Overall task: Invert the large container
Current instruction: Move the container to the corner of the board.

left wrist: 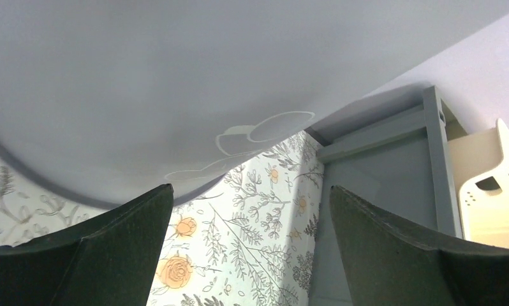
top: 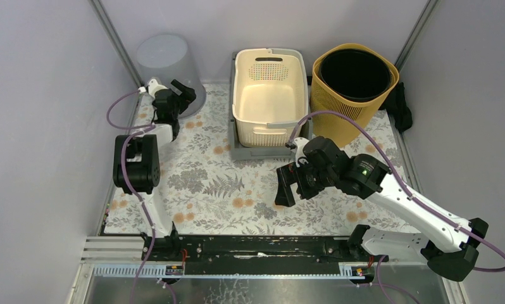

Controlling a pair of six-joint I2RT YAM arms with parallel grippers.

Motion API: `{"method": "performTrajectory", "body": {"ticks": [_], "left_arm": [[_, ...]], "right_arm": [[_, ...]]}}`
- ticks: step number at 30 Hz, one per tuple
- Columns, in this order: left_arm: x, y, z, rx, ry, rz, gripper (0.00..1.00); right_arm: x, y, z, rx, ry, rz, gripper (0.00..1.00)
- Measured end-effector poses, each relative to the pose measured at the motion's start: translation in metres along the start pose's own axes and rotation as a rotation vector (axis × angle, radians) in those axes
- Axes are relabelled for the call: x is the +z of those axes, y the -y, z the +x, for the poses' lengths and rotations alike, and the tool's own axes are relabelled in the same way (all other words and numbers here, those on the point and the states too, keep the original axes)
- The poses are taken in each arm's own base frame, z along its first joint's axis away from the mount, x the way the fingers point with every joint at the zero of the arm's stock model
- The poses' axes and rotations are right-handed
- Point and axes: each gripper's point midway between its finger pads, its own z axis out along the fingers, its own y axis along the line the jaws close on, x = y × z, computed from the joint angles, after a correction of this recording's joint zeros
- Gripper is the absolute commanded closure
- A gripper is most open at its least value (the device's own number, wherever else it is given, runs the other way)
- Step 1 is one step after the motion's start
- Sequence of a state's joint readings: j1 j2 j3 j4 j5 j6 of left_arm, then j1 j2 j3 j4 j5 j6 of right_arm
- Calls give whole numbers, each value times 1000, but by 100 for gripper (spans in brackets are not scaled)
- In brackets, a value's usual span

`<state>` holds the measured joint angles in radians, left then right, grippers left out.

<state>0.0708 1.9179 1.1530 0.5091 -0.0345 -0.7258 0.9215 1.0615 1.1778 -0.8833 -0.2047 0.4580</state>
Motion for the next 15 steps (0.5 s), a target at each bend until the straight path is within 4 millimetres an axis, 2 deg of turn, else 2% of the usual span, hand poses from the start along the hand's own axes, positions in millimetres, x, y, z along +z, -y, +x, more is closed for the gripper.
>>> {"method": "performTrajectory", "body": {"ticks": [5,9,12,14,15], "left_arm": [[-16,-4,-10,-8,28,-31,2],[-41,12,-15,-18,23,-13,0],[-67,46,-15,-13,16,53,0],[-89,77,-7,-3,-2,126,0],[-104,96,4,6,-22,172,0]], "right_arm": [[3,1,3,6,-8,1,0],[6,1,6,8,-22,-7,0],[9,0,5,8,-27,-14,0],[12,-1,3,7,-30,-13,1],[13,0,3,8,-33,-12,0]]}}
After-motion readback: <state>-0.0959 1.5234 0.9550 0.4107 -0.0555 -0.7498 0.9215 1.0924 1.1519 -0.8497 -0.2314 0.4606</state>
